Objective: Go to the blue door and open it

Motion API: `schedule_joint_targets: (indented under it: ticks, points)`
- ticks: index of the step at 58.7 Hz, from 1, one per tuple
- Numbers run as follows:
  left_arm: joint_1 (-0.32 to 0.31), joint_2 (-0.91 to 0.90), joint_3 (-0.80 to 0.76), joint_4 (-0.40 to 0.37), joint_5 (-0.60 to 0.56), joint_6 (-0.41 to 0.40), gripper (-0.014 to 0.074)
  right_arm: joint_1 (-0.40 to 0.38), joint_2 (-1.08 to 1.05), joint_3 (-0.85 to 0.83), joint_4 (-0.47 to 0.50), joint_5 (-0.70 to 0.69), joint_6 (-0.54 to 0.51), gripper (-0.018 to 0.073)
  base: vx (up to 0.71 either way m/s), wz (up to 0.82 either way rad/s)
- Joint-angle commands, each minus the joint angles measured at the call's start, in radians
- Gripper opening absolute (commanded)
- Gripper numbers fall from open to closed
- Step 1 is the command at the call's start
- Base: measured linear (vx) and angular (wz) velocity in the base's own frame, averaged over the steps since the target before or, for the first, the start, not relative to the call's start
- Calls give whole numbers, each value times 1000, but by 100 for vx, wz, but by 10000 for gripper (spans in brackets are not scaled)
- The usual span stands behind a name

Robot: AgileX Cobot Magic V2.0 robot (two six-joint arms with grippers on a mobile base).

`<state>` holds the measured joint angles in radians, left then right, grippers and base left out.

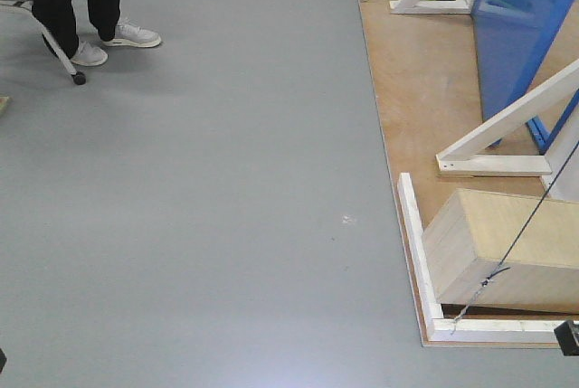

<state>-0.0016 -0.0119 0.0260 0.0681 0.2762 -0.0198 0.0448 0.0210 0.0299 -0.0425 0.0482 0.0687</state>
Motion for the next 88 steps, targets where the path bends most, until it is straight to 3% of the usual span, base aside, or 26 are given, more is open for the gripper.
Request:
schedule_joint_targets:
  ticks: [1, 88]
  points:
    - [-7, -12, -26, -2, -85, -7, 73, -6, 16, 2, -10, -84, -2, 12, 0, 0]
    - [-7, -12, -26, -2, -85, -7, 73, -6, 16, 2, -10, -84, -2, 12, 7, 0]
